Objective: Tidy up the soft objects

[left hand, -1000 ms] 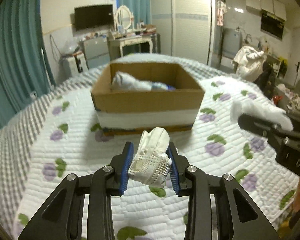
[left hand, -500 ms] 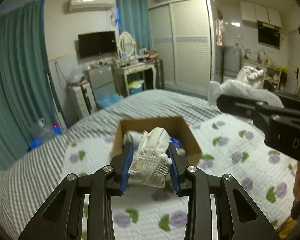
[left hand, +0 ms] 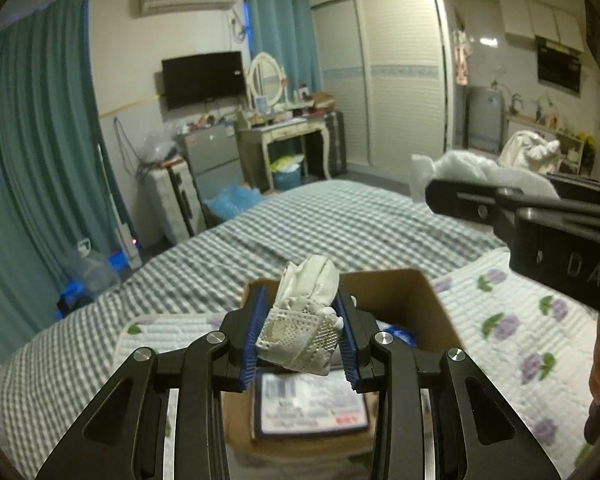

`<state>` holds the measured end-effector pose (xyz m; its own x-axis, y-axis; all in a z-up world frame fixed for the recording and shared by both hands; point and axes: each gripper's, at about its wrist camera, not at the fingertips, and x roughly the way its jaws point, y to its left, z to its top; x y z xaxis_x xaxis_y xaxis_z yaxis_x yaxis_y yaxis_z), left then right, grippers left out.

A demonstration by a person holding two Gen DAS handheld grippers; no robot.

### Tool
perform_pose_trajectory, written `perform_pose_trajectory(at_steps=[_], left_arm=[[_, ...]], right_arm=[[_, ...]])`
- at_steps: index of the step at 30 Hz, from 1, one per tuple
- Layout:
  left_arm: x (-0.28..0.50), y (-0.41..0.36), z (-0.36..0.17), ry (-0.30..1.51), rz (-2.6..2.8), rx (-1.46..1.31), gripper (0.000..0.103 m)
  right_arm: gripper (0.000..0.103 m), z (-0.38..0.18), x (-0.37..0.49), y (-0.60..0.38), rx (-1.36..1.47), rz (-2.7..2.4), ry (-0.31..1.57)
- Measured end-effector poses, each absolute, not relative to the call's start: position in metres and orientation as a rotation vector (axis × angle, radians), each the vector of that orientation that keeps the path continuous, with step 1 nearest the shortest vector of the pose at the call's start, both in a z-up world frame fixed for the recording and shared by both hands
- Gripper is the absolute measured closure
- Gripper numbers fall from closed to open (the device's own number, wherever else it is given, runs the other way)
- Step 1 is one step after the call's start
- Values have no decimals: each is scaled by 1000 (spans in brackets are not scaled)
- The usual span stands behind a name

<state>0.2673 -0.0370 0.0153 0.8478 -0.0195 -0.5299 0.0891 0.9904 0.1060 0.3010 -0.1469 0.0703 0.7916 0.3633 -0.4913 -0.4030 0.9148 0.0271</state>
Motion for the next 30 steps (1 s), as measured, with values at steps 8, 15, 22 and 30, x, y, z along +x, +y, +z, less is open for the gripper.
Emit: perform_pose_trajectory(at_steps=[8, 15, 22, 30], left_arm=[[314, -33, -32, 642, -43, 146, 70], [323, -43, -49, 693, -60, 147, 68], [321, -39, -46, 720, -53, 96, 30], [282, -40, 12, 628, -40, 109, 27]], right_arm=[[74, -9, 376, -147, -77, 415, 673], [73, -45, 402, -157, -74, 390, 748], [58, -48, 400, -158, -51, 372, 777], [39, 5, 363, -175, -7, 318, 700]])
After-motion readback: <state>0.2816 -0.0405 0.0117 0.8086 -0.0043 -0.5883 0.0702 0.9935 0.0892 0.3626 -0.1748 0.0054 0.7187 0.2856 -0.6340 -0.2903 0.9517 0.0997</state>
